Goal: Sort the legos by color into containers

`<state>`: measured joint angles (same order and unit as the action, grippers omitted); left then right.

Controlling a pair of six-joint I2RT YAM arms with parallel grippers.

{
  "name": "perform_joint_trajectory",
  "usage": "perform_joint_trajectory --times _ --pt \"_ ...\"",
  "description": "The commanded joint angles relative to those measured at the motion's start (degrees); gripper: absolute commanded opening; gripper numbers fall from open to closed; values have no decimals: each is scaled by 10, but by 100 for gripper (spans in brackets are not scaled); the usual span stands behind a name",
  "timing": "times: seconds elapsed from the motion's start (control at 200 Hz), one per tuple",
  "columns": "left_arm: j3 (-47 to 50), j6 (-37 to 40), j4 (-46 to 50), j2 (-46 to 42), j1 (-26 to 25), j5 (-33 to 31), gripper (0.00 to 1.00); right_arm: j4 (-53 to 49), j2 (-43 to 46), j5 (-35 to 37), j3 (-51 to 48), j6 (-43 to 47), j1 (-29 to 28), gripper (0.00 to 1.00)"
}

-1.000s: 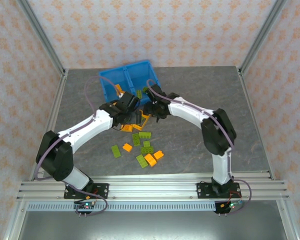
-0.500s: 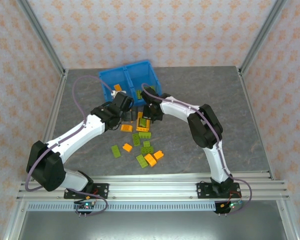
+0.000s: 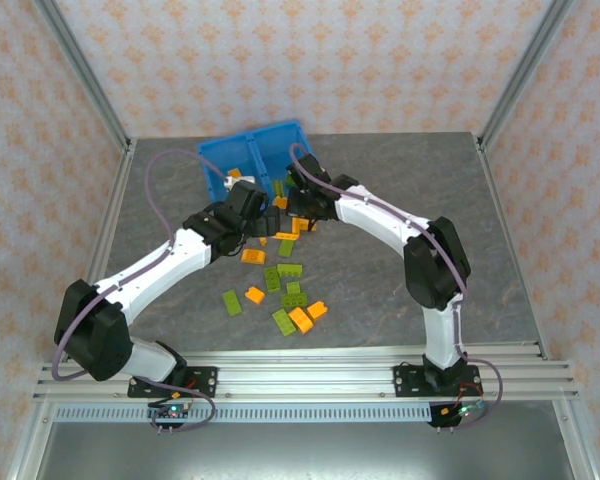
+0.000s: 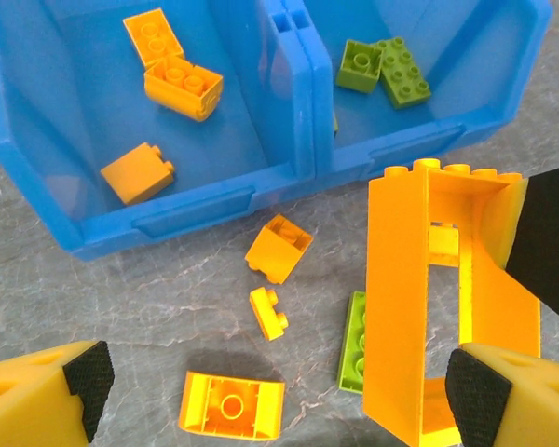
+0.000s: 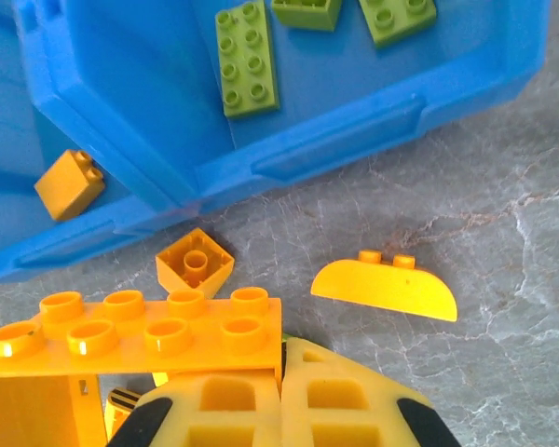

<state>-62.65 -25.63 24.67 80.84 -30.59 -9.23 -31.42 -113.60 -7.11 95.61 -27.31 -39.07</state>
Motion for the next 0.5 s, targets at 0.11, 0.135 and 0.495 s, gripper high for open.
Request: perform_joint_trajectory --times 0.11,0.135,0.495 --pt "51 14 -68 -83 4 -13 95 50 14 110 40 78 2 4" --pt "53 17 -69 -88 3 -14 95 51 2 123 59 93 2 4" --pt "88 -29 -2 -213 3 -135 98 7 -198 2 370 131 -5 4"
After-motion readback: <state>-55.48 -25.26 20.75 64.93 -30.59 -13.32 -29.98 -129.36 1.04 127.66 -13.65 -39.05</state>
